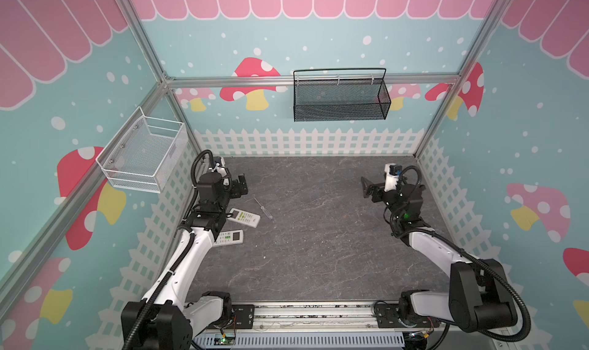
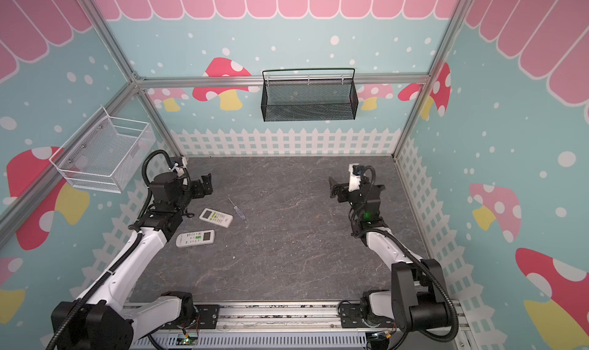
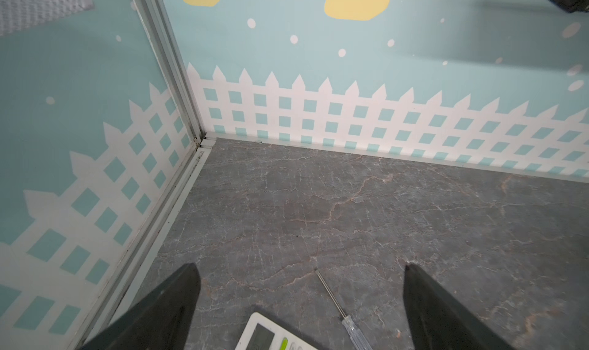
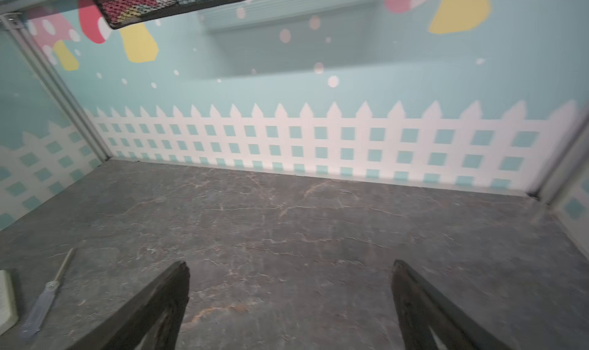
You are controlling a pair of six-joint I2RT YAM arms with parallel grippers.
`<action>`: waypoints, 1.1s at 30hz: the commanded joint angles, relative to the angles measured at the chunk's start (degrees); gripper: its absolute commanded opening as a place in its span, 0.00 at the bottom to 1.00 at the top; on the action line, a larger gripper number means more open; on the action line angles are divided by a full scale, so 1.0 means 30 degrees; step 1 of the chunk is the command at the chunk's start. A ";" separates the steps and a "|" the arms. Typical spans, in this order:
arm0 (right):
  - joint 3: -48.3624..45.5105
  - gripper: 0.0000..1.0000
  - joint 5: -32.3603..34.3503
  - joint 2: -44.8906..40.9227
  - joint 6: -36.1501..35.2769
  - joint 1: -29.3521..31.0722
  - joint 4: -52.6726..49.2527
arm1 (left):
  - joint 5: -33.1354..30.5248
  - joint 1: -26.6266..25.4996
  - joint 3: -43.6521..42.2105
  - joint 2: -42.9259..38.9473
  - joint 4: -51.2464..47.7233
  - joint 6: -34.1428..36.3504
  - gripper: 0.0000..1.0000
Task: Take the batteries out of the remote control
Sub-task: 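Reach the right gripper across to the TCL remote and grasp it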
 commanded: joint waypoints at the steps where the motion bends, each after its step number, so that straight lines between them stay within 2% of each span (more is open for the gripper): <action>1: 0.1050 0.99 0.0864 0.1253 -0.0130 0.2642 -0.1933 | 0.3169 0.1386 -0.0296 -0.0234 -0.3715 -0.2180 1.00; 5: 0.2719 0.97 0.0725 0.3605 -0.0962 0.5391 -0.1704 | 0.3094 0.1684 -0.0611 -0.0419 -0.4028 -0.1540 1.00; 10: 0.5929 0.96 -0.0058 0.6957 -0.4005 0.8910 -0.2034 | 0.2827 0.2574 -0.0871 -0.0111 -0.3351 -0.2403 1.00; 16: 1.0209 0.95 -0.1188 1.1215 -0.6668 1.1502 -0.3331 | 0.2694 0.3009 -0.1313 -0.0344 -0.3137 -0.2539 1.00; 21: 1.4395 0.95 -0.1968 1.4676 -0.7846 1.2776 -0.5039 | 0.3032 0.2960 -0.1983 -0.0324 -0.2464 -0.2651 1.00; 25: 1.7362 0.95 -0.2548 1.7185 -0.7498 1.3183 -0.6329 | 0.3232 0.2999 -0.1824 -0.0335 -0.2636 -0.2813 1.00; 33: 2.2258 0.94 -0.2911 2.1223 -0.7763 1.3535 -0.9019 | 0.2168 0.3000 -0.1964 -0.0521 -0.2704 -0.2820 1.00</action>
